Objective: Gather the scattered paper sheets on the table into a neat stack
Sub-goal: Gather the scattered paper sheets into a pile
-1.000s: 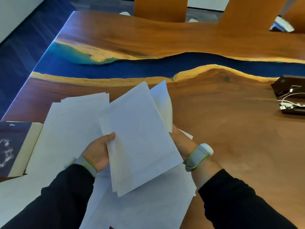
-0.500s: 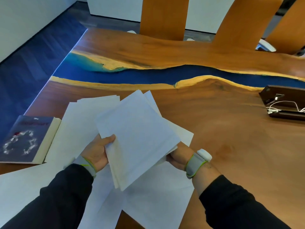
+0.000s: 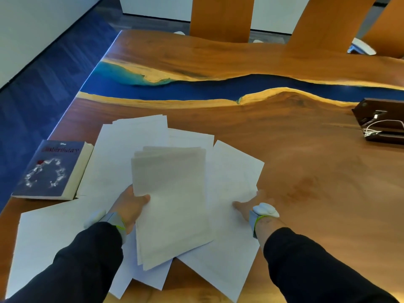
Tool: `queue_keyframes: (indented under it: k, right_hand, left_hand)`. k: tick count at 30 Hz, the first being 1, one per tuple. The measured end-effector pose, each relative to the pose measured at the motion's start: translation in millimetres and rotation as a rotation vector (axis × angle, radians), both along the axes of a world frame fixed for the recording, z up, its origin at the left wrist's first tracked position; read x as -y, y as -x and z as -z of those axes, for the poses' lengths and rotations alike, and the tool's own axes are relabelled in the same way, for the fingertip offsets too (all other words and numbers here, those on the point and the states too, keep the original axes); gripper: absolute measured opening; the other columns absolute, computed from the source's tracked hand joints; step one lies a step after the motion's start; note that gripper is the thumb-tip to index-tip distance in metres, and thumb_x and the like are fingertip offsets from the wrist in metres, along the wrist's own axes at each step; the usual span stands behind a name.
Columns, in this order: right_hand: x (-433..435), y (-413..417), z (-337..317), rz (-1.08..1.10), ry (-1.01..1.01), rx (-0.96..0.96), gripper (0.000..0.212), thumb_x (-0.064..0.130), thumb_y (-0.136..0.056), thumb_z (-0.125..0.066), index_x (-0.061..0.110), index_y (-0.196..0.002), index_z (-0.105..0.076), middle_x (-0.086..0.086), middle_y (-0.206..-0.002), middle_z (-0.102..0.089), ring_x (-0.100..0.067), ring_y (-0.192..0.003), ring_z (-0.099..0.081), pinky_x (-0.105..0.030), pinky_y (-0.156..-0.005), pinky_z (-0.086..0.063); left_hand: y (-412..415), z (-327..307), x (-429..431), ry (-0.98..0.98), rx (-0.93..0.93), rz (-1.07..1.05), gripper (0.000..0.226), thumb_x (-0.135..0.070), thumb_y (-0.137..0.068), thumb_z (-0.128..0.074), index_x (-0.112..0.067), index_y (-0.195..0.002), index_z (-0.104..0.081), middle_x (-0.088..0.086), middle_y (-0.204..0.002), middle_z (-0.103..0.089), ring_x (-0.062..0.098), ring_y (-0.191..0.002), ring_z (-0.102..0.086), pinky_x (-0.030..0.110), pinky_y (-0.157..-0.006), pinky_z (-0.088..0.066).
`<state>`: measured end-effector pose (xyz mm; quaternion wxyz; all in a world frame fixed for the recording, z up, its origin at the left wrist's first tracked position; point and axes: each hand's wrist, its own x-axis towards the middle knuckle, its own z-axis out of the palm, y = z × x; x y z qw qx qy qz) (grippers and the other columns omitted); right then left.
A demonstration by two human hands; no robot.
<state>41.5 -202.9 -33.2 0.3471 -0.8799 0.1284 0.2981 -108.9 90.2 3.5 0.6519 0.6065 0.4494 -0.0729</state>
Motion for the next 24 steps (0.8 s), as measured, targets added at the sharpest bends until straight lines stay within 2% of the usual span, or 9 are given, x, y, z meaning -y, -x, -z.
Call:
queue_keyframes:
  k: [1,3,5,12,14,17,20,22,24]
  right_hand:
    - [3.6,-0.8,-1.1,-0.042,0.036,-0.038,0.105,0.07,-0.066,-0.07,0.014,-0.141,-0.023,-0.008,-0.128,-0.049,-0.019,-0.115,-0.05,-0.025,-0.097,-0.039]
    - [12.4,-6.3,4.6,-0.087,0.233,-0.045,0.117,0.063,-0.067,-0.075,0.007,-0.149,-0.015,-0.014,-0.148,-0.035,-0.028,-0.135,-0.037,-0.04,-0.111,-0.033]
    - [18.3,-10.8,7.8,-0.13,0.347,-0.066,0.126,0.062,-0.068,-0.076,0.006,-0.154,-0.003,-0.014,-0.157,-0.019,-0.032,-0.144,-0.022,-0.045,-0.117,-0.023]
    - [21.5,-13.2,-6.0,-0.101,0.46,-0.046,0.114,0.067,-0.053,-0.08,0.015,-0.141,-0.028,-0.011,-0.141,-0.038,-0.033,-0.131,-0.04,-0.043,-0.104,-0.041]
    - [21.1,-14.1,-3.0,-0.102,0.413,-0.032,0.105,0.062,-0.056,-0.082,0.015,-0.137,-0.032,-0.011,-0.134,-0.044,-0.034,-0.125,-0.046,-0.045,-0.102,-0.044]
    - [18.0,-16.1,3.2,-0.101,0.251,0.011,0.074,0.036,-0.078,-0.076,0.012,-0.134,-0.034,-0.013,-0.125,-0.049,-0.034,-0.115,-0.052,-0.041,-0.098,-0.045]
    - [17.4,-23.1,-6.5,-0.101,0.021,0.057,0.04,0.017,-0.083,-0.065,0.02,-0.118,-0.046,-0.008,-0.101,-0.058,-0.03,-0.085,-0.061,-0.036,-0.069,-0.053]
    - [16.1,-28.2,-20.2,-0.231,-0.063,0.107,0.024,0.012,-0.081,-0.062,0.018,-0.102,-0.053,-0.005,-0.087,-0.057,-0.024,-0.069,-0.055,-0.025,-0.052,-0.043]
    - [10.5,-30.0,-30.7,-0.381,-0.071,0.18,0.013,0.007,-0.079,-0.061,0.014,-0.08,-0.05,-0.005,-0.073,-0.047,-0.021,-0.064,-0.042,-0.024,-0.049,-0.031]
  left_hand:
    - [-0.7,-0.4,0.8,0.003,0.002,0.003,0.046,-0.003,-0.101,-0.055,-0.017,-0.145,-0.052,0.01,-0.13,-0.066,0.035,-0.115,-0.065,0.056,-0.106,-0.047]
    - [-1.2,0.2,3.6,0.003,0.002,0.012,0.046,-0.002,-0.101,-0.055,-0.017,-0.145,-0.052,0.011,-0.13,-0.067,0.035,-0.114,-0.065,0.056,-0.106,-0.047]
    - [-2.4,1.4,6.9,0.0,0.007,0.019,0.046,0.0,-0.101,-0.054,-0.015,-0.145,-0.052,0.012,-0.13,-0.066,0.036,-0.115,-0.064,0.056,-0.107,-0.047]
    - [-2.2,2.5,15.8,0.032,0.039,0.008,0.047,0.005,-0.099,-0.054,-0.012,-0.143,-0.053,0.015,-0.131,-0.066,0.039,-0.118,-0.063,0.058,-0.108,-0.044]
    - [-4.1,0.9,17.7,0.039,0.045,-0.003,0.046,0.006,-0.098,-0.055,-0.011,-0.141,-0.055,0.015,-0.128,-0.067,0.039,-0.117,-0.064,0.057,-0.108,-0.045]
    - [-8.2,-2.3,21.6,0.024,0.038,0.01,0.042,0.004,-0.097,-0.058,-0.007,-0.137,-0.057,0.015,-0.126,-0.069,0.038,-0.115,-0.064,0.054,-0.105,-0.047]
    - [-17.0,-10.5,27.0,-0.011,0.013,0.022,0.038,0.002,-0.09,-0.06,-0.005,-0.127,-0.064,0.018,-0.119,-0.071,0.039,-0.108,-0.067,0.053,-0.101,-0.051]
    - [-25.3,-19.0,31.1,-0.03,0.008,0.027,0.039,-0.003,-0.079,-0.063,-0.006,-0.118,-0.069,0.02,-0.114,-0.073,0.041,-0.104,-0.068,0.056,-0.099,-0.052]
    - [-31.1,-23.1,33.3,-0.049,0.016,0.037,0.046,-0.012,-0.063,-0.063,-0.006,-0.108,-0.072,0.021,-0.109,-0.073,0.044,-0.104,-0.068,0.059,-0.1,-0.051]
